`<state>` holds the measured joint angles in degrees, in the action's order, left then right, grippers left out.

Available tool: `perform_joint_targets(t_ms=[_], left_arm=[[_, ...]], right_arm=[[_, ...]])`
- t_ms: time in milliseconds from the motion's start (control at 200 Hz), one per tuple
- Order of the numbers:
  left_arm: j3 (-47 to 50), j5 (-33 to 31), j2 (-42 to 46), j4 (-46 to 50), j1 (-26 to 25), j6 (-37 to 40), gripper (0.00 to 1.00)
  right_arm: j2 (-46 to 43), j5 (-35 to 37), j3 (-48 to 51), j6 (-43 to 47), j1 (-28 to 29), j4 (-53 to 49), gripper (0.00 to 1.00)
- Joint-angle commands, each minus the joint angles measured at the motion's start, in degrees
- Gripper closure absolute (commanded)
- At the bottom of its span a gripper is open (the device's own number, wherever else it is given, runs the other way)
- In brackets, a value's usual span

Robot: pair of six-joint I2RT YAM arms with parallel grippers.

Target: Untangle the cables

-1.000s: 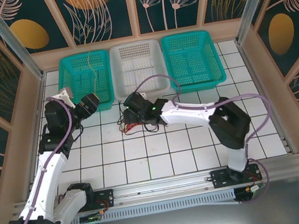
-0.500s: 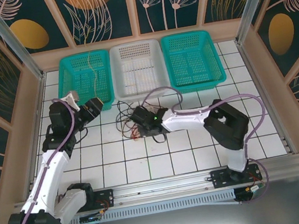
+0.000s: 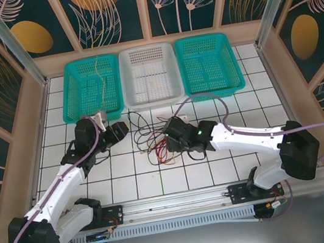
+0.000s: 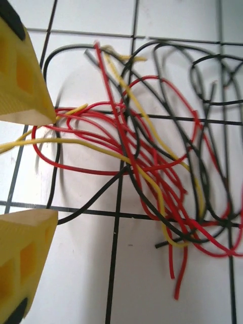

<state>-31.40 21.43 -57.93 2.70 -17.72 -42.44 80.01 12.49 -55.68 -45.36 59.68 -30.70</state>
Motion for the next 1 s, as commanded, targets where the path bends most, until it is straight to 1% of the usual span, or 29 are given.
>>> perform_joint_targets(t_ms=[0,75,150,230,310,360,501,621,696,786,846,996], left_arm=[[1.50,-1.33,0.00,-2.87,-0.63,-1.69,0.50],[1.69,-2.23,-0.01,-2.79,-0.75,-1.57,0.49],[1.41,-3.15,-0.46,-1.88,-0.81,-1.25,0.50],[0.15,-6.81,-0.61,2.31,-0.82,-0.52,0.53],[-1.39,-13.49,-0.06,7.90,-0.76,-1.02,0.58],[-1.91,-15.62,0.55,9.60,-0.79,-2.08,0.60],[-1.98,-13.57,2.07,7.88,-0.78,-5.51,0.62],[-2.34,-13.79,2.38,8.17,-0.75,-5.80,0.63],[-2.61,-13.53,2.45,8.62,-0.82,-5.18,0.63],[-2.47,-13.43,3.23,8.73,-0.76,-4.99,0.63],[-2.18,-13.49,3.70,8.73,-0.81,-5.02,0.63],[-2.17,-13.22,3.88,8.81,-0.78,-4.94,0.63]], right_arm=[[-0.68,3.22,-2.81,2.11,-2.54,-1.81,0.40],[1.46,0.40,-3.76,4.03,-5.32,1.92,0.37],[5.74,-1.42,-6.62,6.36,-6.24,4.95,0.37],[11.57,-3.65,-11.61,9.88,-5.53,7.40,0.47],[18.29,-3.92,-17.58,12.66,-4.17,7.98,0.54],[22.90,-3.80,-21.65,13.81,-3.61,7.27,0.58],[33.64,-4.25,-29.71,14.96,-3.44,5.48,0.58],[40.49,-3.17,-35.08,16.44,-2.95,3.70,0.57],[43.31,-2.52,-37.03,16.95,-3.07,3.13,0.57],[45.21,-3.57,-37.61,17.92,-3.10,4.23,0.59],[46.47,-3.78,-38.24,18.57,-2.99,4.03,0.64],[47.03,-3.33,-37.54,19.09,-2.33,3.04,0.85]])
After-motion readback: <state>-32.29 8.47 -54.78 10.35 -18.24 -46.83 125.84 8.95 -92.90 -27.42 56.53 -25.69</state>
